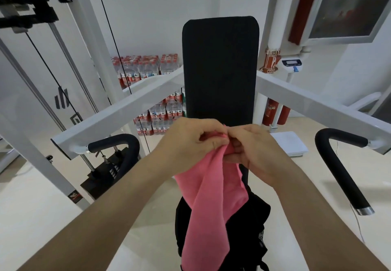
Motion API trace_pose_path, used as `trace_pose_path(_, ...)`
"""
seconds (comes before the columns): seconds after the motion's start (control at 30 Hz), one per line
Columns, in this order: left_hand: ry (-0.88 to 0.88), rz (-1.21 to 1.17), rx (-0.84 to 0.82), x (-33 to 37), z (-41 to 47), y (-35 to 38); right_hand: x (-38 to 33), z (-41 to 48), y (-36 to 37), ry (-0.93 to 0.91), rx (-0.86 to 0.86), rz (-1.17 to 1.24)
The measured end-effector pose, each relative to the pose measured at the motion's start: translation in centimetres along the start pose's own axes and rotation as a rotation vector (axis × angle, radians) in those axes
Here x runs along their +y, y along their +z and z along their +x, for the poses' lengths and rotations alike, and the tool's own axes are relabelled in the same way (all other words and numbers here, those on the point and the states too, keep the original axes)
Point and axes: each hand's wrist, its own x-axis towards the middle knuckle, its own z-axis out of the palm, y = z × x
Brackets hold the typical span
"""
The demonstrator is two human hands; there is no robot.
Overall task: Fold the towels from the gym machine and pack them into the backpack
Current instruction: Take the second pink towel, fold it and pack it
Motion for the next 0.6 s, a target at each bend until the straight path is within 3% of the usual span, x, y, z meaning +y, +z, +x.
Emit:
trace_pose_path(0.1, -0.039, 0.025, 0.063, -0.3, 0.0, 0.2, 0.2, 0.0, -0.2, 0.020, -0.032, 0.104)
trace_pose_path(0.23, -0.121, 0.028, 0.095, -0.1, 0.2, 0.4, 0.6, -0.4, -0.5, -0.039, -0.182, 0.002)
trace_pose_path(0.37, -0.190, -0.033, 0.059, 0.0, 0.7, 0.5, 1.3, 0.2, -0.4, -0.103, -0.037, -0.179)
trace_pose_path(0.53, -0.391, -0.124, -0.307, -0.5, -0.1, -1.2, 1.4, 1.0, -1.8, -0.154, 0.057, -0.038)
trace_pose_path(0.6, -0.398, -0.013, -0.445, -0.8, -0.9, -1.8, 1.5, 1.1, -2.0, -0.242, 0.103, -0.178)
